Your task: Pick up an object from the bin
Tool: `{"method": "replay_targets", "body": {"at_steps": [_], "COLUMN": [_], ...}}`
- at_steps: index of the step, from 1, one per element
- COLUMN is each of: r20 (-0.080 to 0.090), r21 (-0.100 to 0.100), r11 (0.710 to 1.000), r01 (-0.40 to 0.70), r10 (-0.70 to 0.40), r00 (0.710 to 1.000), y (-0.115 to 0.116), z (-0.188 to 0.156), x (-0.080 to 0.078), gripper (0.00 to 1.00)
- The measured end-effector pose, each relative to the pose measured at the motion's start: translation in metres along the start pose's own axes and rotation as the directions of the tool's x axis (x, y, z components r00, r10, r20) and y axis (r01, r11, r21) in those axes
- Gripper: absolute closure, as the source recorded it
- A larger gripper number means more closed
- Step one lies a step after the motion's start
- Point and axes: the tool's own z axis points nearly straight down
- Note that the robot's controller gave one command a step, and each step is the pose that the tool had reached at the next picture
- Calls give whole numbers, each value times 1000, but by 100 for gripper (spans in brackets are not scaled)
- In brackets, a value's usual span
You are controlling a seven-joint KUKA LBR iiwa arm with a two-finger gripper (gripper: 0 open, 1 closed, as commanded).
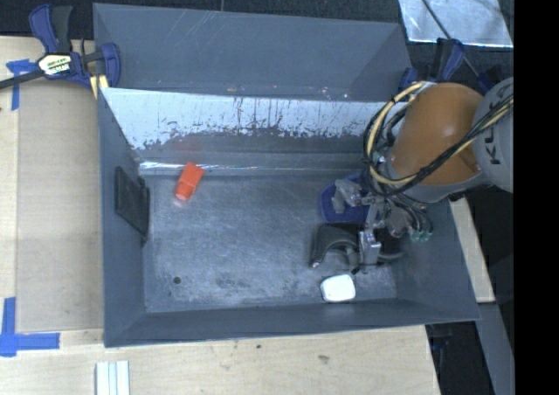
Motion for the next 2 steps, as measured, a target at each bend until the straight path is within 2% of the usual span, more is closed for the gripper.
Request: {"method": "replay_targets", "body": {"at_steps": [1, 2], "r20": [40, 41], "r21": [27, 32], "r11": [1000, 999], "r01": [-14, 5], "r10": [13, -6], "r00": [999, 999], "y": [37, 26], "z": [-76, -175], "x": [-24, -3], "gripper": [100, 100]}}
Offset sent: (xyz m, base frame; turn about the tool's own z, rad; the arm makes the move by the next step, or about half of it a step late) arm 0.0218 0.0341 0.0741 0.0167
